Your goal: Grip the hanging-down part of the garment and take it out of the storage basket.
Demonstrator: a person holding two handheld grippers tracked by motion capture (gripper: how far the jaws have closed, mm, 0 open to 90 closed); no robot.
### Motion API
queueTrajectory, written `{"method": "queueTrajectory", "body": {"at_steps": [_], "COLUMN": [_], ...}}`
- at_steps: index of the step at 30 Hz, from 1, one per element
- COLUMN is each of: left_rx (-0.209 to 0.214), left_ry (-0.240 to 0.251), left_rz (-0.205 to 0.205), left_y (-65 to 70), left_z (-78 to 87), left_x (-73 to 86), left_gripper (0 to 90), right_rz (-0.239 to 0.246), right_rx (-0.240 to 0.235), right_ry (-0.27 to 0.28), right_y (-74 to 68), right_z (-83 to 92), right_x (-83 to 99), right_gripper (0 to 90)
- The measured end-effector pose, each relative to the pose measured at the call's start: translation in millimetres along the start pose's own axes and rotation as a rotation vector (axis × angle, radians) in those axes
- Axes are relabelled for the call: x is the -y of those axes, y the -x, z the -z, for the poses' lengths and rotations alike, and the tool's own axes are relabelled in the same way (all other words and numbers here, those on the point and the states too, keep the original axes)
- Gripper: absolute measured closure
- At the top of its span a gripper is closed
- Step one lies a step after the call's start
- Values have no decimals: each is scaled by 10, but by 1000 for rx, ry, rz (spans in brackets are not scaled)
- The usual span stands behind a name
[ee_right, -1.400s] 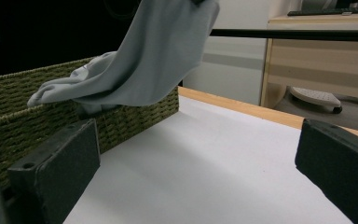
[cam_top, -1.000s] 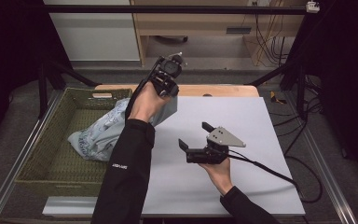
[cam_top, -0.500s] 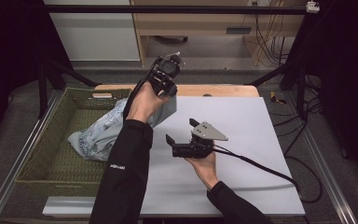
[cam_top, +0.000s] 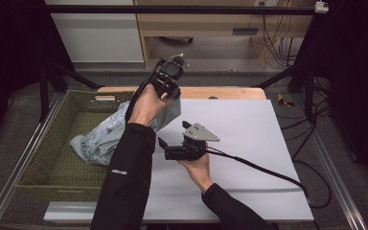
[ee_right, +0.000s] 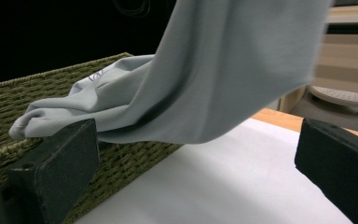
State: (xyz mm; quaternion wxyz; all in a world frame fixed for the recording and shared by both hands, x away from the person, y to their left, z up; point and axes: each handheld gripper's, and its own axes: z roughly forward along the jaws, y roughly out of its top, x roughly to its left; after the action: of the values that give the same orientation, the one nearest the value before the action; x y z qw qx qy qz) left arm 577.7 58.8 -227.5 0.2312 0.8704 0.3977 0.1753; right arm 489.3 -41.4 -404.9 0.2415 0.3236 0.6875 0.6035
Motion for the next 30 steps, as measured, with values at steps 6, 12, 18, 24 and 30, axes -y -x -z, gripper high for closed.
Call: {"method": "queueTrajectory", "body": {"at_steps": [6,12,18,24,30], "left_rx": [-7,-4,-8,-11,-13], "left_ry": [1,-10,-14,-13,-12], "left_rz": [-7,-18,-22,-21,-18], "left_y": [-2,-13,-15,-13,-28], "left_z": [20,33,30,48,51], "left_x": [1,7,16,27,47], "left_gripper": [846,847,847,847,847], "right_rz": [-7,-32,-48,-38,-25], "right_rx": [-12,2,-12,-39,-50], "right_ry": [-5,-9,-16,-43,-58], "right_y": [-73,-114,-148,-158,-138], "right_z": [-141,-324,-462,-528,-503], "right_x": [2,3,45,59,21], "right_gripper": [6,18,126,462,874]}}
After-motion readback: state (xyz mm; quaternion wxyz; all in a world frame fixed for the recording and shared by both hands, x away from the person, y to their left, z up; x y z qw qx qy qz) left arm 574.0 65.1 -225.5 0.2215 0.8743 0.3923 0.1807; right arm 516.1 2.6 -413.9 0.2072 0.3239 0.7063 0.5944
